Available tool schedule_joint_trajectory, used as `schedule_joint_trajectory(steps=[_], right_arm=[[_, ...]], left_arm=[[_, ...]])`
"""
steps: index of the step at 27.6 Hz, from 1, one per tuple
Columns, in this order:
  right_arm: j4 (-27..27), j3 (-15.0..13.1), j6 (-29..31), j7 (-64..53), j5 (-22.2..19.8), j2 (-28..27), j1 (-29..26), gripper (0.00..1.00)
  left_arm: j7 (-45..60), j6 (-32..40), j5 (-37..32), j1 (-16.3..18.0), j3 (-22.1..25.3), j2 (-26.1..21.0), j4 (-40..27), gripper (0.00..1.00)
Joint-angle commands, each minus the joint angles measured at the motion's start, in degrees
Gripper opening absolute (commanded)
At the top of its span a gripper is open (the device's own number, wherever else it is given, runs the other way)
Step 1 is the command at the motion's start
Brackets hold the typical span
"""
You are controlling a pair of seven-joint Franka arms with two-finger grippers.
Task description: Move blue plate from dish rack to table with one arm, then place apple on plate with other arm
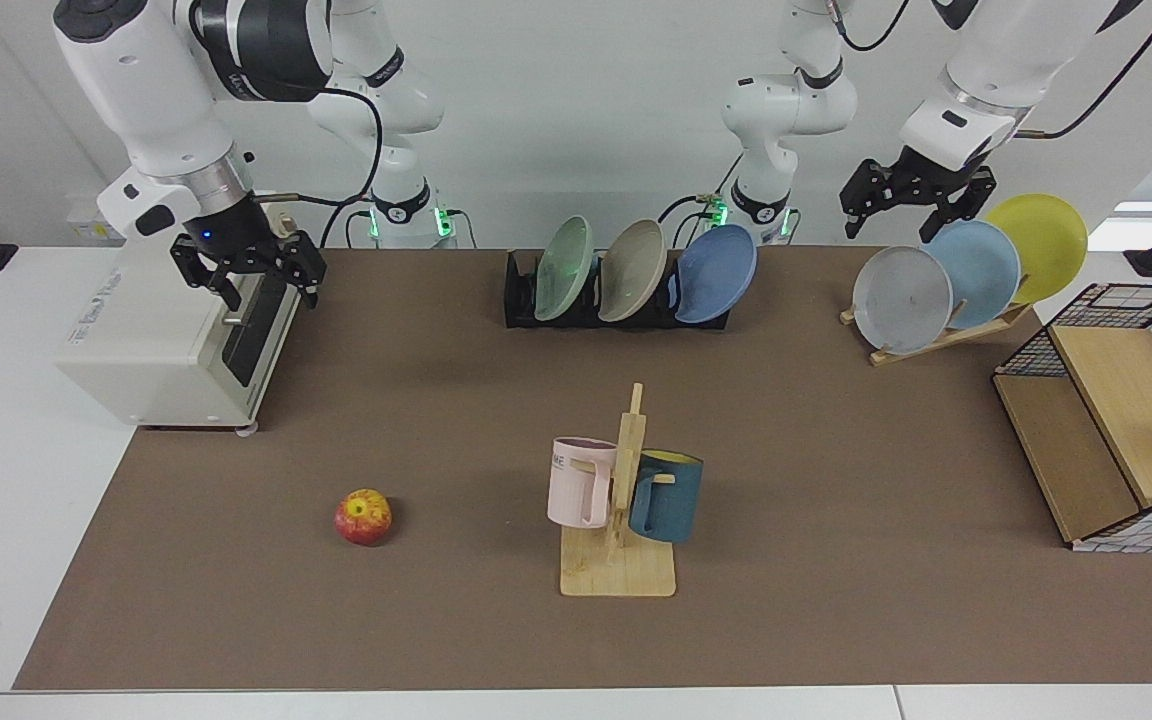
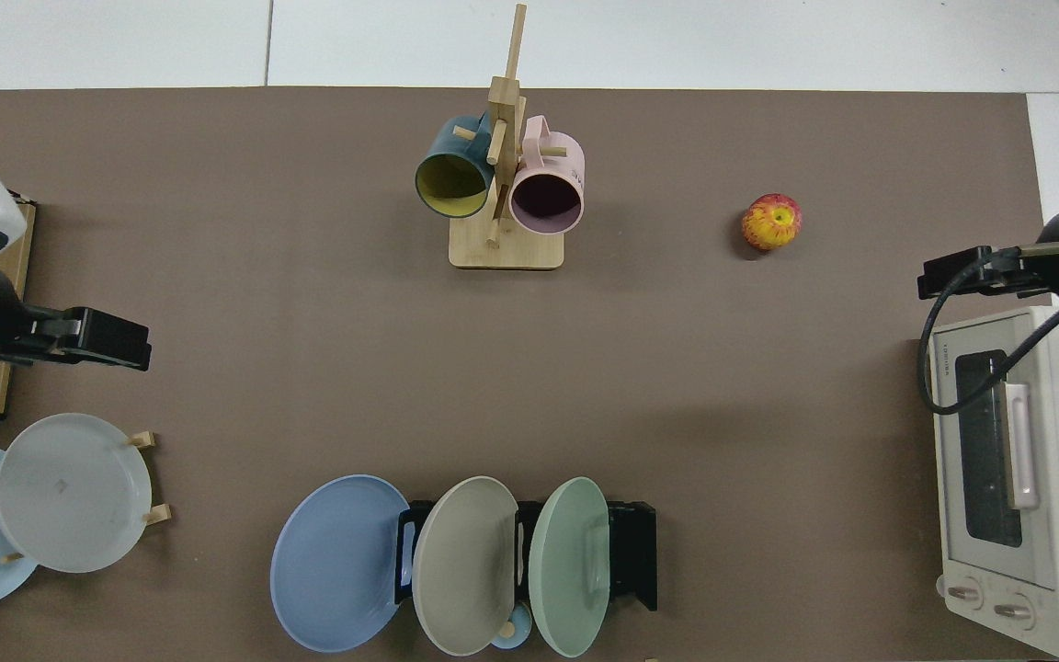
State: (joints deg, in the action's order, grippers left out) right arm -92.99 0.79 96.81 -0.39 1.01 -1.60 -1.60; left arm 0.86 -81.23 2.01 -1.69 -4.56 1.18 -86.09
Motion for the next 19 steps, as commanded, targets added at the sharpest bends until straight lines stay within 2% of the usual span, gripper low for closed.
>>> schedule_joint_trajectory(steps=[1, 11, 19], right_arm=[[-0.87, 0.26, 0.13, 0.82, 0.22, 0.90, -0.24, 1.00], [-0.79, 0.26, 0.31, 0.74, 0.75, 0.73, -0.59, 1.00], [1.49, 0.26, -0.57, 0.47, 0.31, -0.15, -0.68, 1.00]], left_arm=[[-1.12, -1.74, 0.72, 0.72, -0.09, 1.54, -2.32, 1.00], [-0.86, -1.04, 0.54, 0.81, 0.08, 1.63, -2.06, 1.00], [-0.77, -0.78, 0.37, 0.81, -0.01, 1.89, -1.71, 1.00]])
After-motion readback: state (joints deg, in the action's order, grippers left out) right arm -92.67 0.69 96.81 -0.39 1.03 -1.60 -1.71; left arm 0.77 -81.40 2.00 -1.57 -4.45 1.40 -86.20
